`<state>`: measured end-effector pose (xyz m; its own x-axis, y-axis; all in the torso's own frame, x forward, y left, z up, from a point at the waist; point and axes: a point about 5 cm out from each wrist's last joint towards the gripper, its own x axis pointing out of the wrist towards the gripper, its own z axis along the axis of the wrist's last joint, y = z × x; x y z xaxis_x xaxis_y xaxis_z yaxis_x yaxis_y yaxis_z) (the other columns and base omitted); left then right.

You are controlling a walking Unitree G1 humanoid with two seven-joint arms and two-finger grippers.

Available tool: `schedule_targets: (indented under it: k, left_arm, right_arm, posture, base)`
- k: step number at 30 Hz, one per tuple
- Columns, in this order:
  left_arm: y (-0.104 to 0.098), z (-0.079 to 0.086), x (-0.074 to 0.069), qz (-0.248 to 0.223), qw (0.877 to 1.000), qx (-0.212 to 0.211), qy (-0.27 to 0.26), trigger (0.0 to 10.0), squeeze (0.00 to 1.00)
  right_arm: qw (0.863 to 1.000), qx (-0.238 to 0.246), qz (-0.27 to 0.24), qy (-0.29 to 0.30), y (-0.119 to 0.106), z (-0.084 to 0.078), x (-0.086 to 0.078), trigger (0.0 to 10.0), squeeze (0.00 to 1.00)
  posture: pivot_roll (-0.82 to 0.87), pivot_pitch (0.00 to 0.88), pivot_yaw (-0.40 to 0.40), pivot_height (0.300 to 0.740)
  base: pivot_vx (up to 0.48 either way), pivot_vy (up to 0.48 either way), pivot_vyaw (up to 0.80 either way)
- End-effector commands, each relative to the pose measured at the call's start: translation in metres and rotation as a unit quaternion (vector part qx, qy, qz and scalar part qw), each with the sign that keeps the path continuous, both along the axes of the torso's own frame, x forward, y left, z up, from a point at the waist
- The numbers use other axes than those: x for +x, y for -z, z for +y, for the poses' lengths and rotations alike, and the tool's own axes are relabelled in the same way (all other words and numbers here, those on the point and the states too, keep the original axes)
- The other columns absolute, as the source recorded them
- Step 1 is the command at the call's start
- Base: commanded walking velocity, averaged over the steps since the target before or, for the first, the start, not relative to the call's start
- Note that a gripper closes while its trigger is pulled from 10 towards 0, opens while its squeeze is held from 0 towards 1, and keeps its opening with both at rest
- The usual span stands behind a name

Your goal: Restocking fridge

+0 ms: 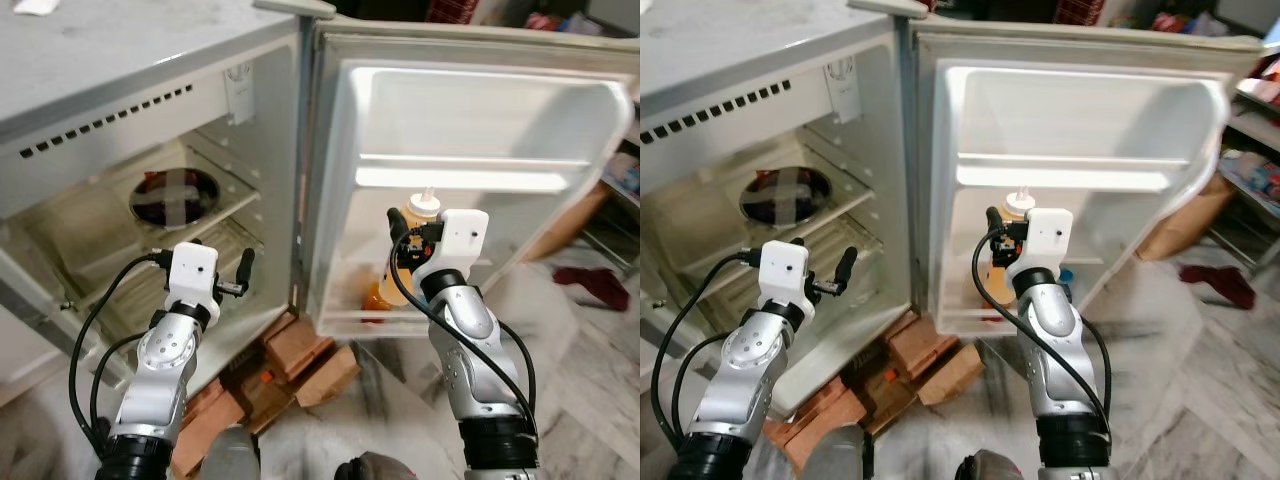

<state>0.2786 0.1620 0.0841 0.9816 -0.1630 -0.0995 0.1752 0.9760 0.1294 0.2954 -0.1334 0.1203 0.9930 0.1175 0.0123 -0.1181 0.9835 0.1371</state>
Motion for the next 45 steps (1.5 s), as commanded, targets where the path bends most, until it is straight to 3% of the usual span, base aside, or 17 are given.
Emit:
schedule_targets:
  k: [1, 5, 12, 18, 40, 45]
  left_arm:
    - [0.0, -0.002, 0.002, -0.001, 1.0, 0.005, 0.004, 10.0, 0.0]
    - [-0.001, 0.0, 0.003, -0.001, 1.0, 0.02, 0.005, 10.0, 0.0]
    - [0.001, -0.001, 0.003, 0.001, 1.0, 0.02, 0.006, 10.0, 0.0]
    - [0.001, -0.002, 0.004, -0.004, 1.0, 0.019, 0.01, 10.0, 0.0]
    - [0.006, -0.009, 0.006, 0.006, 1.0, 0.026, 0.013, 10.0, 0.0]
    - [0.011, -0.01, 0.003, 0.015, 0.999, 0.032, 0.015, 10.0, 0.0]
  right_arm:
    - [1.0, -0.001, -0.013, 0.006, -0.004, -0.002, 0.003, 10.0, 0.0]
    - [1.0, -0.019, 0.003, -0.011, -0.001, 0.002, 0.003, 10.0, 0.0]
    - [1.0, 0.015, 0.008, -0.004, 0.001, 0.001, 0.002, 10.0, 0.0]
    - [1.0, 0.009, 0.003, -0.013, 0.0, 0.002, 0.003, 10.0, 0.0]
    - [0.997, 0.015, 0.0, -0.071, 0.001, 0.015, 0.001, 10.0, 0.0]
    - [0.997, 0.015, -0.001, -0.075, 0.001, 0.015, 0.002, 10.0, 0.0]
  posture:
    - [0.02, 0.0, -0.071, 0.74]
    - [0.02, 0.0, -0.071, 0.74]
    - [0.03, 0.0, -0.071, 0.74]
    - [0.03, 0.0, -0.074, 0.74]
    - [0.03, 0.0, -0.085, 0.74]
    - [0.03, 0.0, -0.09, 0.74]
  base:
    - [-0.244, 0.0, 0.0]
    - [0.0, 0.0, 0.0]
    - [0.0, 0.0, 0.0]
    - [0.0, 0.0, 0.0]
    - [0.0, -0.347, 0.79]
    - [0.0, 0.0, 0.8]
